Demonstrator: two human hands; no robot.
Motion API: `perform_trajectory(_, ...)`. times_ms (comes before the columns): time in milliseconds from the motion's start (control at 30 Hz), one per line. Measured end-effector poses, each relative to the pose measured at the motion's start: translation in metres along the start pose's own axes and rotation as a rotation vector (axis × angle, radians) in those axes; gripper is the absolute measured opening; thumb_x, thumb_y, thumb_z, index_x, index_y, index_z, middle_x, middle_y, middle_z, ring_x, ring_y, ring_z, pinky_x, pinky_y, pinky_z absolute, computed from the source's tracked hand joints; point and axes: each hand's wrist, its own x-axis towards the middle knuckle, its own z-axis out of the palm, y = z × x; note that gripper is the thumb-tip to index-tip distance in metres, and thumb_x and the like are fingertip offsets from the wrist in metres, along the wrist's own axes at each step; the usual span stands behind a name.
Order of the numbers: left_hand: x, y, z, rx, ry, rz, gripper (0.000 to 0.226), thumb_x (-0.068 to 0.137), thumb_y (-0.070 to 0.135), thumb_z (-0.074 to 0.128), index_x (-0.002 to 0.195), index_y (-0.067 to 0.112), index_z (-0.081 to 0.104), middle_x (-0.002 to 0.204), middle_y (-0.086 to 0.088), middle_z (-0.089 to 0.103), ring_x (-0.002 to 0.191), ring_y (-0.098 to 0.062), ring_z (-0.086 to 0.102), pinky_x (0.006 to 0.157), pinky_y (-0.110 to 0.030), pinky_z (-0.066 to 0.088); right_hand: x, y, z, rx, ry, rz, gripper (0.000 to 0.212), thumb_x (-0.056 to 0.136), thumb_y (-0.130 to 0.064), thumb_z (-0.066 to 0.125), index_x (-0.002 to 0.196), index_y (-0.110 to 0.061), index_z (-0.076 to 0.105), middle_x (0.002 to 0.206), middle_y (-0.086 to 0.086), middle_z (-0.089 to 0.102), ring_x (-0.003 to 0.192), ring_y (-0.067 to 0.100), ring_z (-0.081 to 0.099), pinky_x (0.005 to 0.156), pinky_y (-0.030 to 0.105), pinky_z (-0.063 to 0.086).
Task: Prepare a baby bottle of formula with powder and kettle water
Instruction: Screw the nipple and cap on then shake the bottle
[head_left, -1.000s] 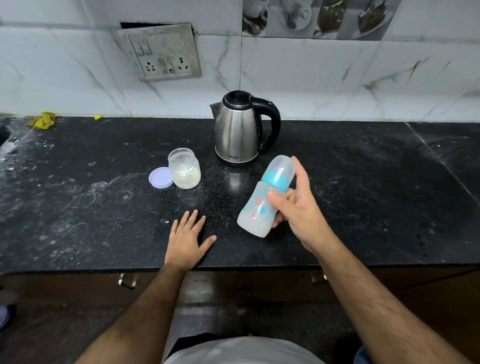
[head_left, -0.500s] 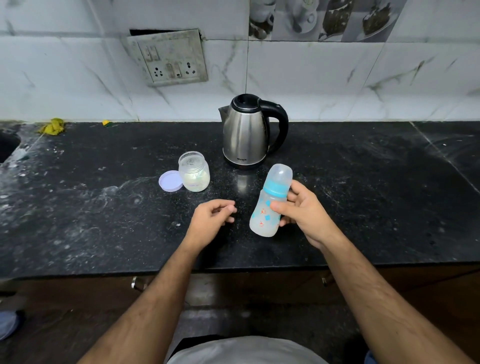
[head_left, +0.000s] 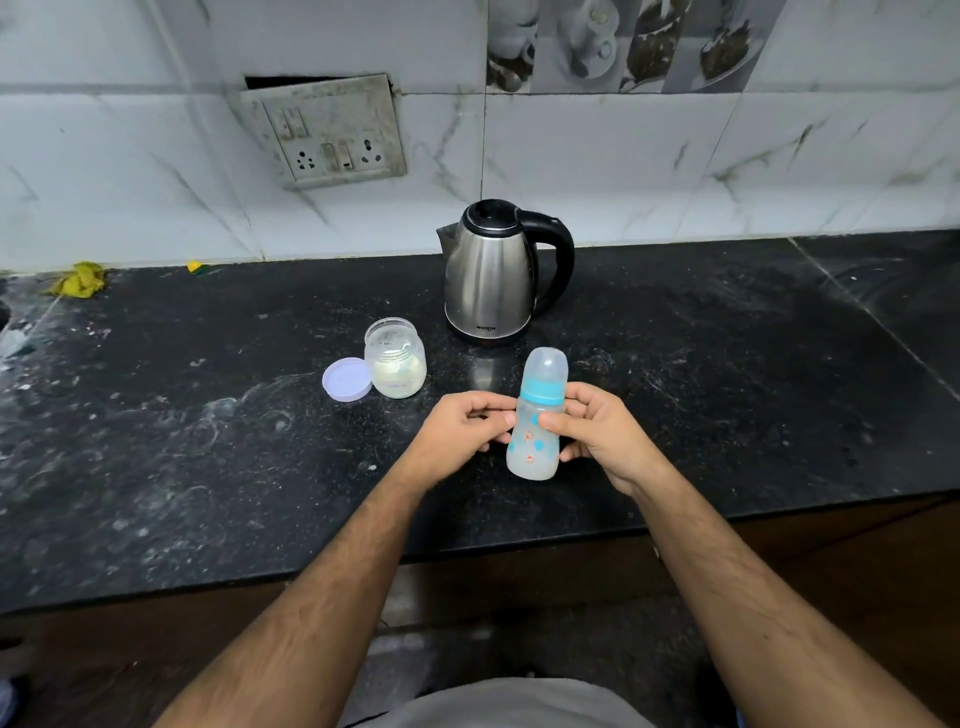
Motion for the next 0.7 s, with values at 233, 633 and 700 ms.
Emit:
perform_trajectory(233, 0.015, -0.008, 0.0, 0.024, 0.002, -0.043, 0.021, 0.096, 0.022, 0.062, 0.115, 0.022, 0.071, 0.101, -0.001, 0.077, 0.096, -0.019, 0.073, 0.075, -0.031, 0.052, 0.015, 0.011, -0.003, 0.004, 0.02, 0.043, 0.037, 0.085, -0.017, 0.075, 0.12, -0.014, 0.063, 0.105, 0.007, 0.076, 0.094, 0.021, 0.073, 0.056, 0.025, 0.053)
perform_trajectory(633, 0.086, -0.017, 0.008, 0.008, 0.139, -0.125, 0.017, 0.096, 0.021, 0.062, 0.103, 0.033, 0.071, 0.102, 0.001, 0.077, 0.097, -0.012, 0.073, 0.073, -0.032, 0.053, 0.093, 0.016, -0.037, -0.037, -0.028, 0.023, 0.047, 0.079, 0.006, 0.075, 0.122, -0.006, 0.063, 0.097, 0.003, 0.075, 0.081, 0.01, 0.073, 0.06, 0.019, 0.054)
perform_trajectory(700, 0.101, -0.018, 0.008, 0.014, 0.166, -0.134, 0.017, 0.095, 0.023, 0.062, 0.108, 0.03, 0.072, 0.103, 0.002, 0.077, 0.098, -0.011, 0.072, 0.075, -0.033, 0.054, 0.11, 0.015, -0.044, -0.074, -0.039, 0.002, 0.049, 0.079, 0.009, 0.074, 0.124, -0.004, 0.061, 0.1, 0.005, 0.074, 0.08, 0.005, 0.073, 0.063, 0.014, 0.053)
